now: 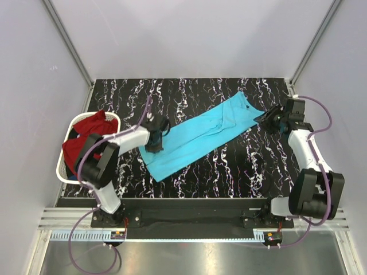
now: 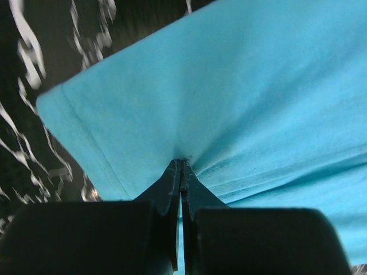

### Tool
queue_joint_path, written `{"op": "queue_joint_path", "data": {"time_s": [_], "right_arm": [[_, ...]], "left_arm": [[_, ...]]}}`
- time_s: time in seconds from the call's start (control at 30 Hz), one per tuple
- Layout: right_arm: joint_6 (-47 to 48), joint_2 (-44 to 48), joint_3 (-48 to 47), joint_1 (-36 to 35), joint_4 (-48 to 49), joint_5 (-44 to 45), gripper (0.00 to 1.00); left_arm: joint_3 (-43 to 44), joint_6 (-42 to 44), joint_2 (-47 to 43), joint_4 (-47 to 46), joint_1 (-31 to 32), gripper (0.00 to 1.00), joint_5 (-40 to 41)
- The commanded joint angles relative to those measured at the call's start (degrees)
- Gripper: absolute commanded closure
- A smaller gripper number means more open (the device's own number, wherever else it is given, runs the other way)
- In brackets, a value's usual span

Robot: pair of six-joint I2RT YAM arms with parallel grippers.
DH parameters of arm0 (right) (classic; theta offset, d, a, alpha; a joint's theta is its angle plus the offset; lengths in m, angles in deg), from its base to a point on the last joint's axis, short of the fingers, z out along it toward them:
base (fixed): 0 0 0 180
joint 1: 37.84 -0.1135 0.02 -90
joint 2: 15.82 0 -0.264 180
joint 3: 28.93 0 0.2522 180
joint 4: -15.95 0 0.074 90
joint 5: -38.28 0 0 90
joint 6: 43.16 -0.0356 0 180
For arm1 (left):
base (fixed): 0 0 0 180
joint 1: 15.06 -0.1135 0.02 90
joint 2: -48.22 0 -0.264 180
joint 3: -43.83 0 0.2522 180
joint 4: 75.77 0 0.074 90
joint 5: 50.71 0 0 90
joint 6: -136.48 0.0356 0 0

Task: Fold and stack the t-shirts
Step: Fold the tshirt

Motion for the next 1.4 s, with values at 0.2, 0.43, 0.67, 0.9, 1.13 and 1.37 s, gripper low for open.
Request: {"op": "queue_joint_path", "data": {"time_s": [0.2, 0.43, 0.67, 0.9, 1.13, 1.37], "right_arm": [[4.1, -17.5, -5.3, 4.1, 8.7, -5.7, 0.54], [6.8, -26.3, -11.6, 4.6, 11.6, -5.7, 0.57], [7.3, -36.8, -19.8, 4.8, 13.6, -7.1, 0.61], [7.9, -41.7, -22.7, 4.7, 13.6, -7.0, 0.62], [7.5, -45.9, -25.4, 4.8, 11.6, -4.3, 0.69], [9.0, -52.2, -37.0, 5.0, 4.7, -1.4, 0.91]], "left_arm": [[-22.6, -11.4, -18.9, -7.3, 8.9, 0.96, -7.9], [-19.0, -10.4, -32.9, -7.7, 9.8, 0.81, -13.0], [-4.9, 2.3, -33.8, -6.3, 9.7, 0.71, -20.5], [-3.2, 7.9, -33.4, -5.0, 9.1, 0.69, -17.9], [-1.2, 10.1, -31.6, -3.8, 7.9, 0.67, -18.7], [1.7, 13.5, -29.0, -2.2, 7.0, 0.60, -16.2]]}}
